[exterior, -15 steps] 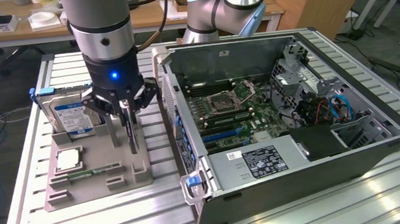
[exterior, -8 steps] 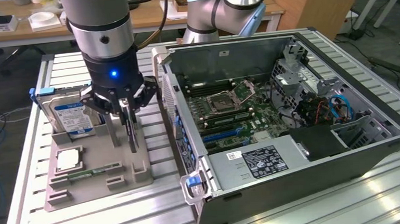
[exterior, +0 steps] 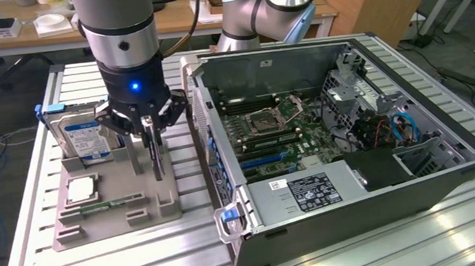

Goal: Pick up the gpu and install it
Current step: 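Pick up the gpu and move the gpu toward the slot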

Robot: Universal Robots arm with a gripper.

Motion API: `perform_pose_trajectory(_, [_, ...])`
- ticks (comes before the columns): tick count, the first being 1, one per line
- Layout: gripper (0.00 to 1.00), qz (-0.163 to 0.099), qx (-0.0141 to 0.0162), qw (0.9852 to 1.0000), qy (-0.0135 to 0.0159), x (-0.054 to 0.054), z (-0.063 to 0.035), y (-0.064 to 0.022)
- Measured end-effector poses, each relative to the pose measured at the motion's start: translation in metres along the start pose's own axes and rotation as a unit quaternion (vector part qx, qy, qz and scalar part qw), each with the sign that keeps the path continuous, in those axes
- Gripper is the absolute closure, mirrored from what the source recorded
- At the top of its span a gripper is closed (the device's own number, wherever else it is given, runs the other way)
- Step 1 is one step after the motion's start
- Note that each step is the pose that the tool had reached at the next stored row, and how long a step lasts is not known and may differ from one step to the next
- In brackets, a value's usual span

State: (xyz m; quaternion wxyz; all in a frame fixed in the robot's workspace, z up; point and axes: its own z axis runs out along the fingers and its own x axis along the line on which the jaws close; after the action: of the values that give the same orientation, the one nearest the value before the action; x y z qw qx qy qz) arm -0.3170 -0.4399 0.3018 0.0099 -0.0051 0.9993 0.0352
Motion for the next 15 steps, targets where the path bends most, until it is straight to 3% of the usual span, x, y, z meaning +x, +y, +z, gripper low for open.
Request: perform_pose_trajectory(15, [0.74, 0.0, -0.0001, 1.0, -0.0001, -0.0001, -0.0045, 0.0003])
